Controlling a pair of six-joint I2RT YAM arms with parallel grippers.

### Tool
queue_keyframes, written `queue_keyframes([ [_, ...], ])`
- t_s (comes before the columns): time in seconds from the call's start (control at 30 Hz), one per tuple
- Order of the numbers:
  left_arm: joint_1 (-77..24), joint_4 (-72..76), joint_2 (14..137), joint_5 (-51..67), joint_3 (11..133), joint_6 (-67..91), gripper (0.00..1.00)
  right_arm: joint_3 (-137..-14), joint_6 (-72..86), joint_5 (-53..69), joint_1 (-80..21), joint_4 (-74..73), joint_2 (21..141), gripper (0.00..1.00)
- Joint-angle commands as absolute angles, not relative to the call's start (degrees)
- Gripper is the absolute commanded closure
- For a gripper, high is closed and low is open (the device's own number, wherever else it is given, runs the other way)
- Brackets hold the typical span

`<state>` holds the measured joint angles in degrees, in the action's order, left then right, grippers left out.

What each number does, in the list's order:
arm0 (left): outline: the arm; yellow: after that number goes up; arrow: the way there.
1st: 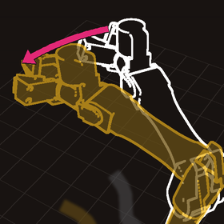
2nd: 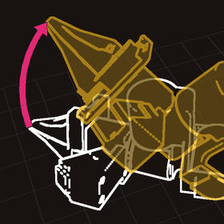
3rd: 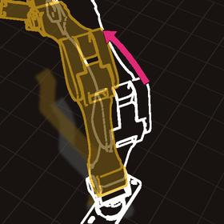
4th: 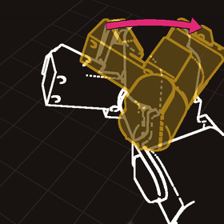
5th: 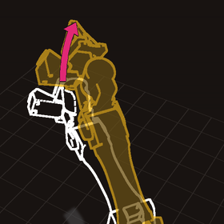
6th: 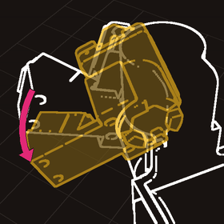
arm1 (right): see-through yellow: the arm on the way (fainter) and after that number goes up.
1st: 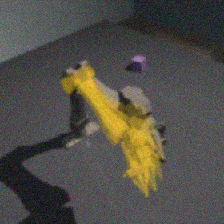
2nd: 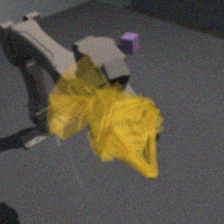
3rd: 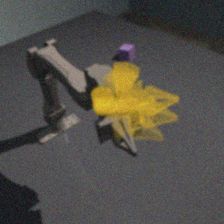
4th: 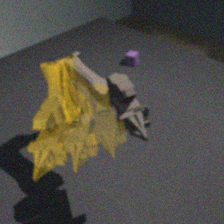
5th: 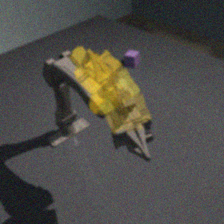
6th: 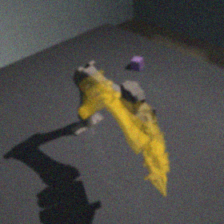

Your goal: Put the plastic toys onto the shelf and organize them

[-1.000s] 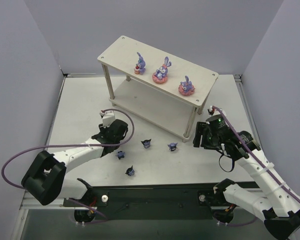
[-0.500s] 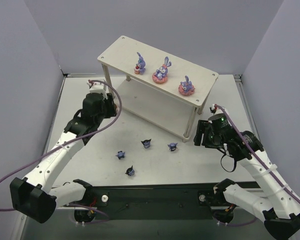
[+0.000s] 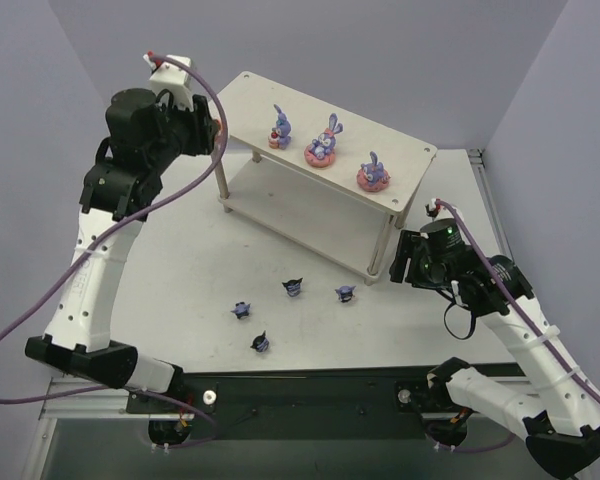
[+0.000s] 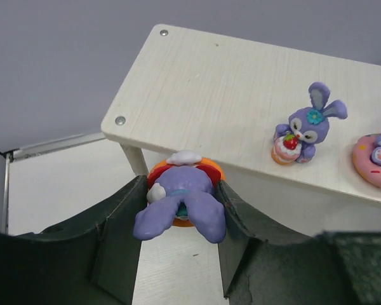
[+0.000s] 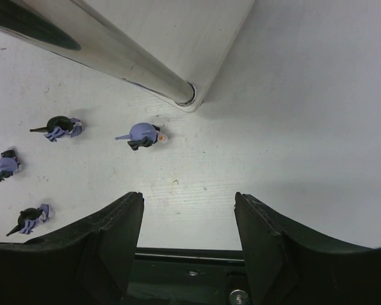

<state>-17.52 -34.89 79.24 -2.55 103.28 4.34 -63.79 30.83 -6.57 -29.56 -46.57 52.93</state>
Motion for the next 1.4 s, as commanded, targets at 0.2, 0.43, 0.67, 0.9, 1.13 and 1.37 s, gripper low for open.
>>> queue_keyframes([
  [0.2,-15.21,-56.33,100.0,7.2,141.31,-2.72,1.0,-63.98,31.82,-9.67,-28.92,-48.78,54.32,0.4],
  [0.43,-14.94,-56.87,101.95,11.6,143.97,-4.22,1.0,-64.16,31.2,-8.53,-28.92,-48.78,55.46,0.4],
  [0.67,-15.03,-54.32,103.71,11.78,144.05,-6.24,1.0,-63.37,32.25,-6.77,-28.92,-48.78,55.63,0.4],
  [0.9,-14.94,-51.86,105.47,8.88,144.76,-11.42,1.0,-62.67,33.13,-6.5,-28.92,-48.78,54.41,0.4],
  [1.13,-14.85,-48.87,107.14,9.93,144.76,-12.66,1.0,-62.67,34.1,-5.62,-28.92,-48.96,54.84,0.41],
  [1.37,-14.06,-47.38,109.77,10.19,144.93,-11.78,1.0,-63.28,34.36,-6.24,-28.92,-48.78,55.63,0.41],
])
